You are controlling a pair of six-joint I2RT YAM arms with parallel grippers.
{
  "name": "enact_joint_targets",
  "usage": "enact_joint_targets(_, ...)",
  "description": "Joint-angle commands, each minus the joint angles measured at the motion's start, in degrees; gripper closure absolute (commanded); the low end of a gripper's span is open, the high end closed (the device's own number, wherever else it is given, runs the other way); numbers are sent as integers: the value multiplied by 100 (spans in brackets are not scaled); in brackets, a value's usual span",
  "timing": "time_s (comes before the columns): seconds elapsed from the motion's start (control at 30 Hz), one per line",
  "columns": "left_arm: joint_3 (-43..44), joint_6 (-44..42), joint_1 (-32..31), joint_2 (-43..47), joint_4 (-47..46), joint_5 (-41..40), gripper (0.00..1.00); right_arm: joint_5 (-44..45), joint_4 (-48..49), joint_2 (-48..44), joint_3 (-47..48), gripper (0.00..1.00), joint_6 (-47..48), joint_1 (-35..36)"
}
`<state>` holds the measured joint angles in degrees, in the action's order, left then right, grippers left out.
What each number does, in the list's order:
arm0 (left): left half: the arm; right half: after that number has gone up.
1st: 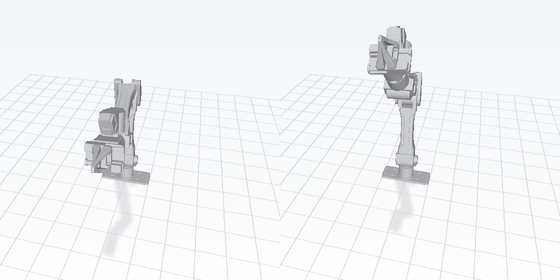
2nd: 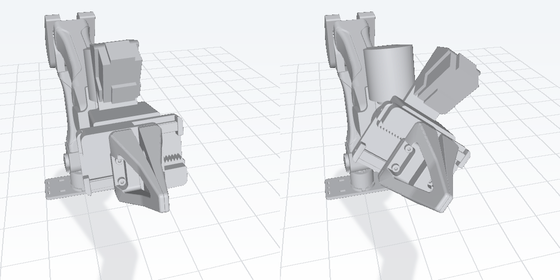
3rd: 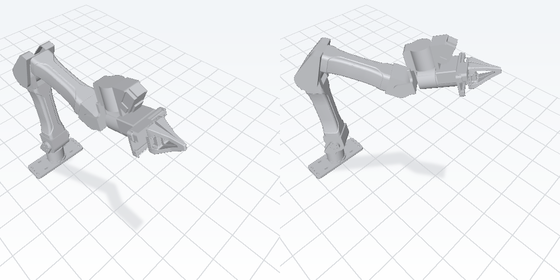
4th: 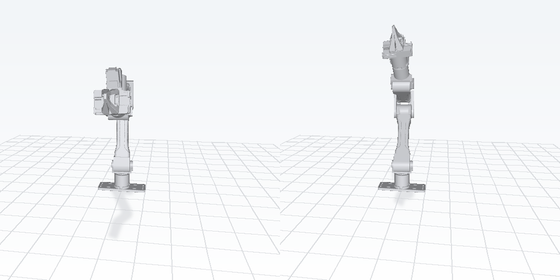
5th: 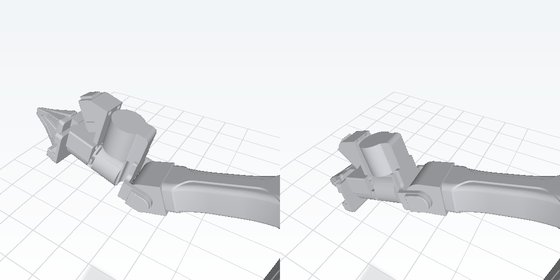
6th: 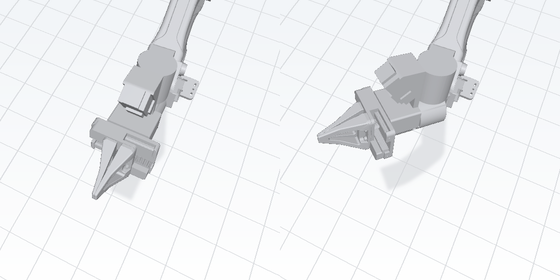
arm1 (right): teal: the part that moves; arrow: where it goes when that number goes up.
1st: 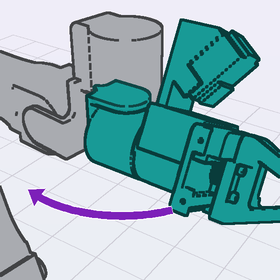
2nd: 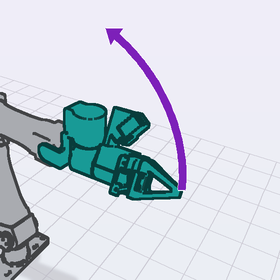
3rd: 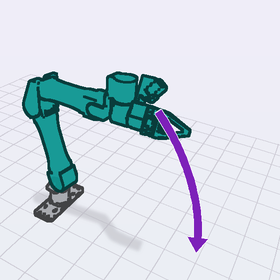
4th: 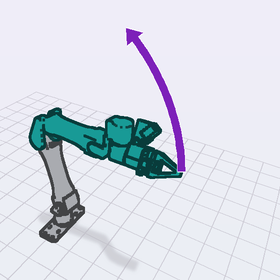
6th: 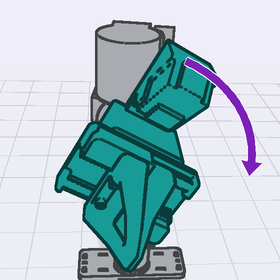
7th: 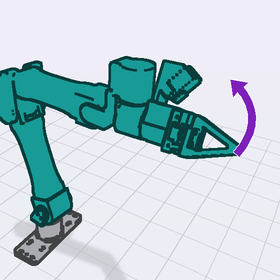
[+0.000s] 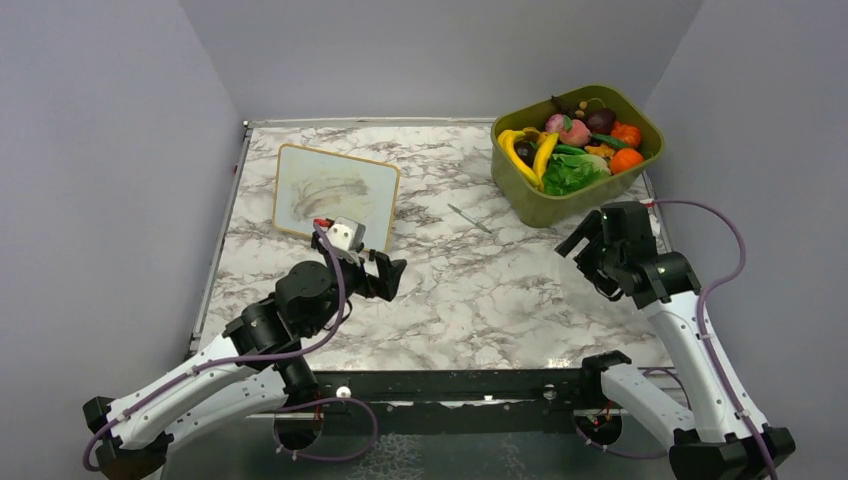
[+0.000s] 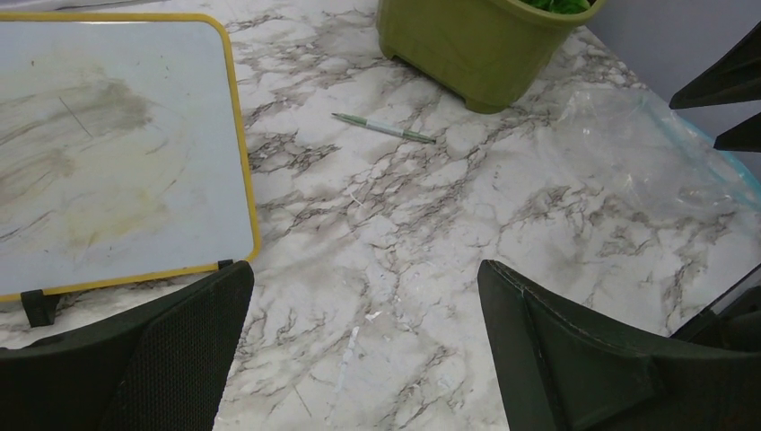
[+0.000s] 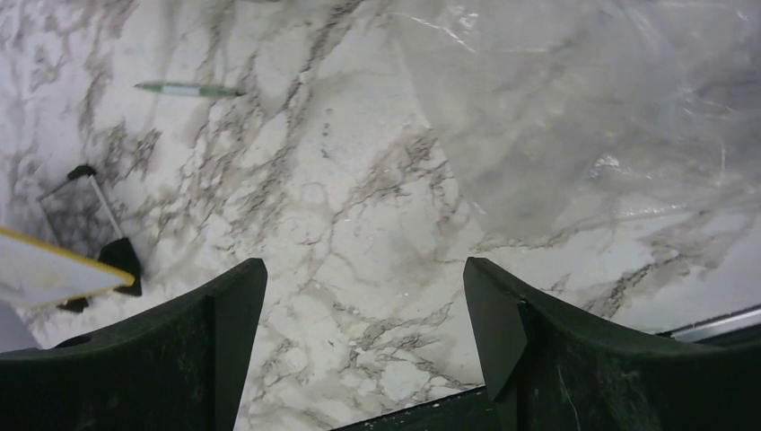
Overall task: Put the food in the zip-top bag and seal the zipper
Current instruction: Pick up the zipper food storage bag at the corner of the board.
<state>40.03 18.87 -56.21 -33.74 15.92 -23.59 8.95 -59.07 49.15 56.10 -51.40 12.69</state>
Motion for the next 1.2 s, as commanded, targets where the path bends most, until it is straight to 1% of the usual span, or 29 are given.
enact_joint_targets(0.0, -160, -350, 22, -17, -32, -74, 0, 1013, -360, 106, -351, 19, -1123, 14)
enact_joint_targets(0.13, -100, -419, 22, -107, 29, -29, 0, 1323, -450, 364, -498, 22, -1580, 14)
enact_joint_targets(0.33, -135, -382, 18, 17, 44, 48, 0, 1786, -284, 558, -789, 28, -1841, 14)
enact_joint_targets(0.4, -173, -367, 20, 111, 44, 98, 0, 1831, -274, 630, -876, 30, -1933, 14)
enact_joint_targets(0.57, -206, -419, 22, 225, -50, 394, 0, 1880, -29, 829, -1181, 30, -1991, 14)
enact_joint_targets(0.73, -240, -444, 17, 236, -58, 407, 0, 1900, 64, 947, -1242, 35, -2006, 14)
enact_joint_targets(0.77, -241, -453, 21, 247, -58, 422, 0, 2038, 73, 920, -1251, 37, -2000, 14)
enact_joint_targets(0.83, -250, -484, 19, 273, -61, 457, 0, 2083, 147, 853, -1277, 56, -1941, 14)
enact_joint_targets(0.93, -266, -531, 22, 327, -80, 470, 0, 2123, 205, 724, -1270, 96, -1801, 14)
enact_joint_targets(0.97, -278, -548, 21, 351, -84, 476, 0, 2140, 203, 680, -1253, 99, -1758, 14)
enact_joint_targets(1.17, -383, -710, 24, 526, -197, 675, 0, 2258, 149, 388, -1084, 99, -1473, 13)
